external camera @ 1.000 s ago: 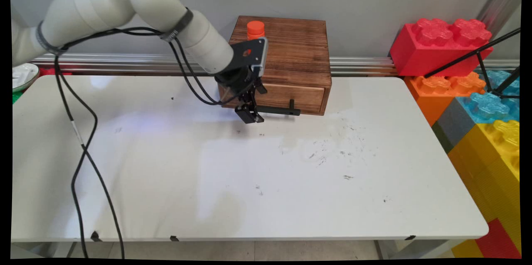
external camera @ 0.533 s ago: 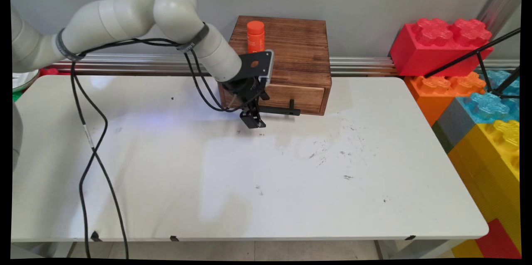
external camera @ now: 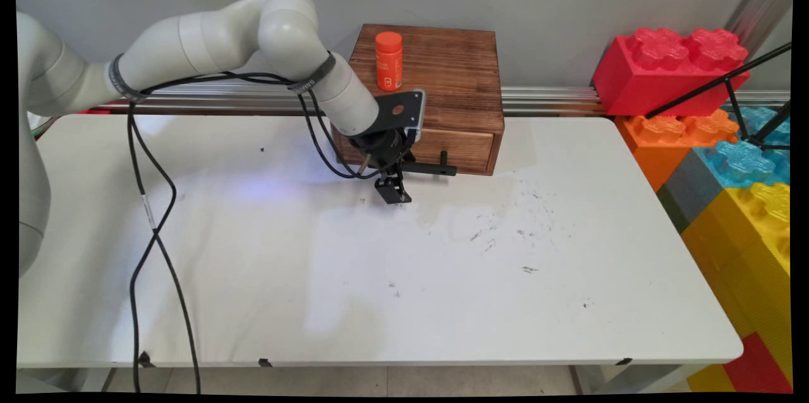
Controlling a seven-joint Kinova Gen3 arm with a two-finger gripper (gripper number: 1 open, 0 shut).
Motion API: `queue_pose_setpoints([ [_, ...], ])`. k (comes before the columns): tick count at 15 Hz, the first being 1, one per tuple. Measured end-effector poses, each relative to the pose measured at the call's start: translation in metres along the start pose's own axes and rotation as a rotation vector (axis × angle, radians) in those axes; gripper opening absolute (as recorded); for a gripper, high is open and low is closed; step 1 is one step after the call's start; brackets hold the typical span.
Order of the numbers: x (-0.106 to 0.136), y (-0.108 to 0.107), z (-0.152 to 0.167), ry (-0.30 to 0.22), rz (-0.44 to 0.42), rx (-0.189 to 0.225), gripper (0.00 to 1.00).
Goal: Open the drawer
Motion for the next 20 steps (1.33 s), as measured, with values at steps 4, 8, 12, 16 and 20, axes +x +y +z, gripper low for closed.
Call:
queue_pose_setpoints([
  [4,0.001,0.000,0.011,-0.002,-0.031,-0.016,1.00],
  [8,0.002,0.002,0.015,-0.001,-0.059,-0.027,1.00],
  [12,0.007,0.014,0.014,0.003,-0.080,-0.048,1.00],
  [16,0.010,0.030,0.008,0.005,-0.095,-0.067,1.00],
  [20,0.013,0.049,0.002,0.008,-0.093,-0.083,1.00],
])
